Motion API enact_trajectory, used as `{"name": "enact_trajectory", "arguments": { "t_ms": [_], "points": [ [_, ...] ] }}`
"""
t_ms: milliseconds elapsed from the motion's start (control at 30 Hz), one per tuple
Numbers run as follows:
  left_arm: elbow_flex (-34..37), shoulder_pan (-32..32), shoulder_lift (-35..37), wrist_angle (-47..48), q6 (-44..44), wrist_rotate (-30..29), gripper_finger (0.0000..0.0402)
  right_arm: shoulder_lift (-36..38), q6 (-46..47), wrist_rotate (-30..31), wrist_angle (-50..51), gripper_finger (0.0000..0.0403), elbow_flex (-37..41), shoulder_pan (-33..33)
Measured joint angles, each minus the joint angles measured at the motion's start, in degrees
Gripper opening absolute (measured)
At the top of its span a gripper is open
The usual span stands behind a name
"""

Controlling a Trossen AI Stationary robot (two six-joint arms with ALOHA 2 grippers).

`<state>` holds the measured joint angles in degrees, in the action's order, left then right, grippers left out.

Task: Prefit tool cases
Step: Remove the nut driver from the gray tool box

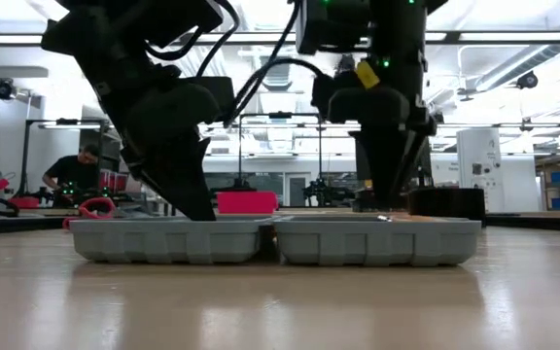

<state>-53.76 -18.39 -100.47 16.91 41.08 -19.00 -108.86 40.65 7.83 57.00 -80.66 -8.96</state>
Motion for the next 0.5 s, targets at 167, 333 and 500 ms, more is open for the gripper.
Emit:
{"name": "enact_trajectory", "arguments": {
  "t_ms": [167,333,500],
  "points": [
    [0.0,0.0,0.0,-0.2,0.0,0.0,0.0115,0.0,-10.7,-0.7,-0.4,0.0154,-1.3,-2.3],
    [0.0,0.0,0.0,-0.4,0.3,0.1,0.0119,0.0,-26.2,-2.5,-0.6,0.0161,-1.3,-2.4],
    [0.0,0.0,0.1,-0.8,0.4,1.5,0.0115,0.0,-44.0,-3.9,-0.8,0.0162,-1.3,-2.5]
  ]
}}
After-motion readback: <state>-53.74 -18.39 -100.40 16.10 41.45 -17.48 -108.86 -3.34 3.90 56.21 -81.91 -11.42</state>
